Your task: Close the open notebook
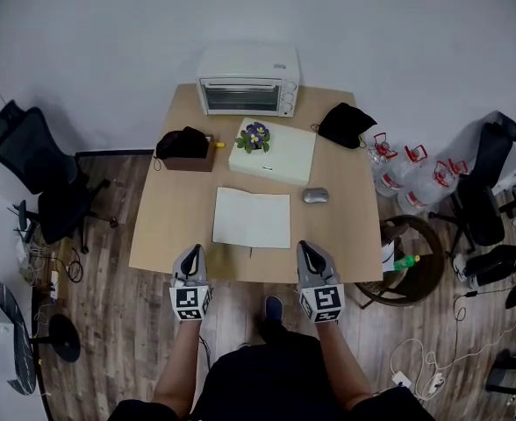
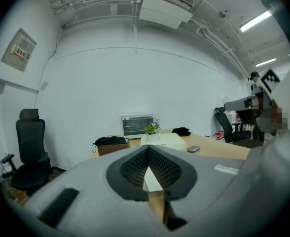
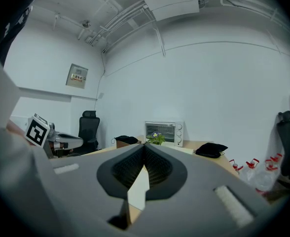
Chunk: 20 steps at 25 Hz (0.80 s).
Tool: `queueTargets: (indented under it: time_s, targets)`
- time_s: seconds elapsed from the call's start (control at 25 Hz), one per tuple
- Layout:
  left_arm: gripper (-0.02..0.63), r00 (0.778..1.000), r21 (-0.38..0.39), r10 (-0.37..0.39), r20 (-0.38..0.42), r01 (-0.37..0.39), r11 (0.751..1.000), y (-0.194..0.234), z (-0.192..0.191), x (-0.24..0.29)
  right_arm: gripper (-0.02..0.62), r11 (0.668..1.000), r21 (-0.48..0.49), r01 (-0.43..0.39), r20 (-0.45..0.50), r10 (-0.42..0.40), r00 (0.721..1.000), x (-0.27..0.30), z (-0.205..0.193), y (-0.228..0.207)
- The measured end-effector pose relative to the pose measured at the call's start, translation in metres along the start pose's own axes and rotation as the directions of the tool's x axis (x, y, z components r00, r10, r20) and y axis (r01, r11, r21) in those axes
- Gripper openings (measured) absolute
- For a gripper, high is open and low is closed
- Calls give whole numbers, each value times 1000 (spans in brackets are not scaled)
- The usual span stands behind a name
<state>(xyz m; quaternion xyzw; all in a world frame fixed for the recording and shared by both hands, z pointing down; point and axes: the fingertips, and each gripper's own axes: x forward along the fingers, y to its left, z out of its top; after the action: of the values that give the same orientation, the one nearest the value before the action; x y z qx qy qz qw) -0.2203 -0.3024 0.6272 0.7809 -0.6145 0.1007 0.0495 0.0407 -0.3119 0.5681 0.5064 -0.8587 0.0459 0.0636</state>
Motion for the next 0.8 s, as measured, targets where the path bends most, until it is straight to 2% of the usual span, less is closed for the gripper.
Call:
queueTargets:
  time_s: [0.28,0.8]
  targets:
    - [-12,995,-19,-7,-98,5,1000,10,-55,23,6,1000,-5,-5,-20,5,1000,3,-11,-2]
    - [-12,961,-59,-15,-275,-1,998,20,-140,62,6,999,-20,-37,-74,35,997,9,-28,-5]
